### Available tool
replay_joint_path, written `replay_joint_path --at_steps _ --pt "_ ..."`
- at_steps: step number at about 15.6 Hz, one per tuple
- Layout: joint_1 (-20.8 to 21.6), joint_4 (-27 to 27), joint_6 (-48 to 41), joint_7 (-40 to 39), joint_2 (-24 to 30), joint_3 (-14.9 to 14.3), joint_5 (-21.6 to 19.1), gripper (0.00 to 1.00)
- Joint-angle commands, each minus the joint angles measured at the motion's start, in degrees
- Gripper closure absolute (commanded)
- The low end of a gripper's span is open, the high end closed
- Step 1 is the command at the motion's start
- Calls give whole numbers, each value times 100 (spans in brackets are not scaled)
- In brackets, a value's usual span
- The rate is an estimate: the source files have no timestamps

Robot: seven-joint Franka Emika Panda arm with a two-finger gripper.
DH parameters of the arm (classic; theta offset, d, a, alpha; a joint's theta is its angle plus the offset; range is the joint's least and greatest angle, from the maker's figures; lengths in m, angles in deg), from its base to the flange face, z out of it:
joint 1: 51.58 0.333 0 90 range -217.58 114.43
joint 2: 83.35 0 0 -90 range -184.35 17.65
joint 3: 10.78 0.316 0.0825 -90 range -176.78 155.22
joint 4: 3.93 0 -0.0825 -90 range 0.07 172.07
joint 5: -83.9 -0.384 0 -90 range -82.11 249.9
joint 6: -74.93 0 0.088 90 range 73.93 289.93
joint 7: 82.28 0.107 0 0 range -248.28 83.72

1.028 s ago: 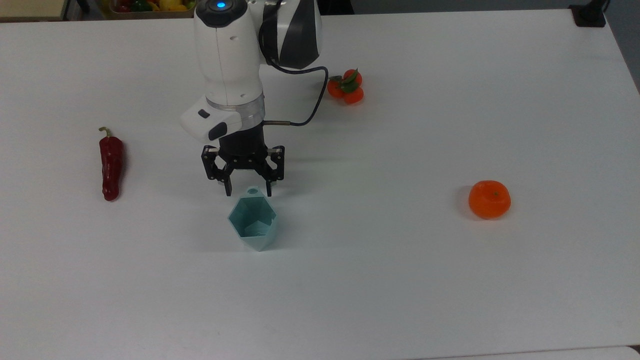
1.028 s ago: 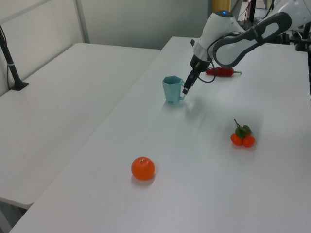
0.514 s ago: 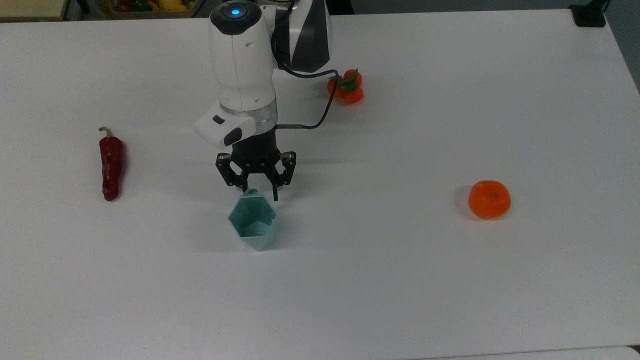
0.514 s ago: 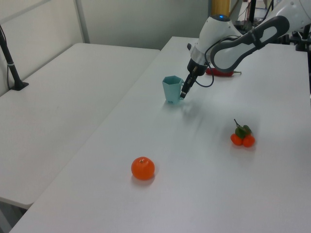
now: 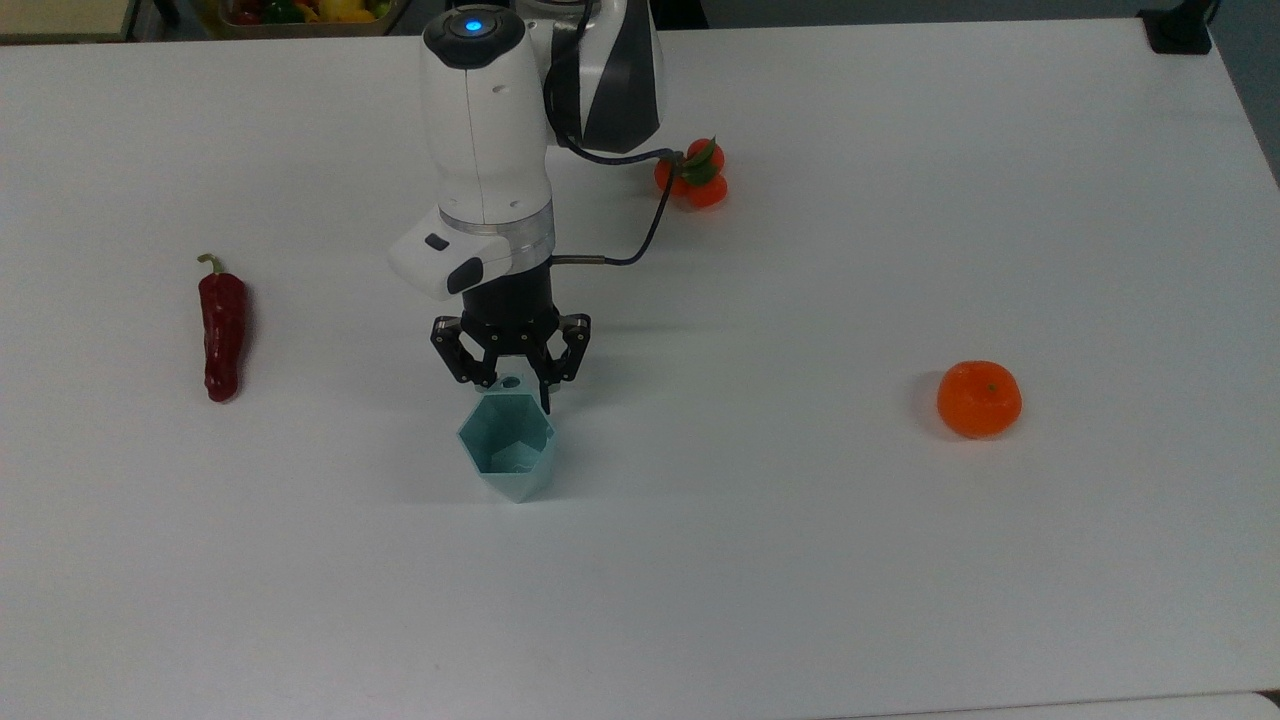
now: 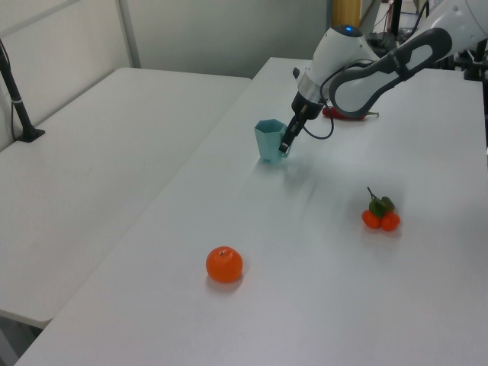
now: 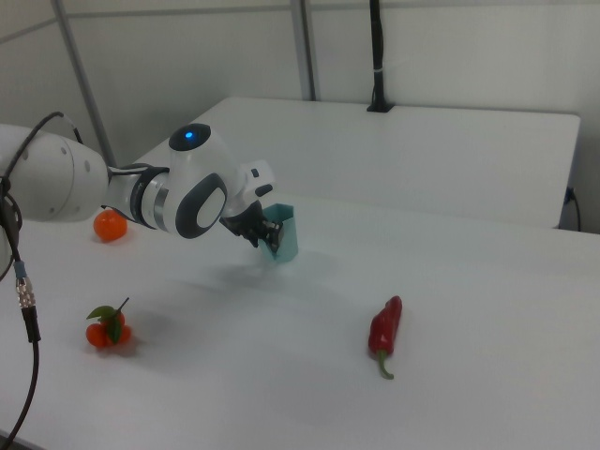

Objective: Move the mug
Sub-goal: 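Close the gripper on the rim of the light-blue mug, then lift the mug and carry it toward the tangerine cluster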

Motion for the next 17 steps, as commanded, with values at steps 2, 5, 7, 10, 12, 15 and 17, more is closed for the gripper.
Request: replay_joint_path --at_steps 2,5,7,10,12,15,17 --pt "37 -125 88 -78 -61 -22 -9 70" --pt "37 -125 88 -87 -61 -22 -9 86" --pt "37 -125 88 -87 -61 -22 -9 94" --pt "37 -116 88 -87 -52 -22 -9 99" --pt "29 -107 88 -79 -17 -22 -9 100" --pt "2 -11 53 -70 202 -22 -26 100" --pt "-7 138 26 -61 430 -22 -52 100"
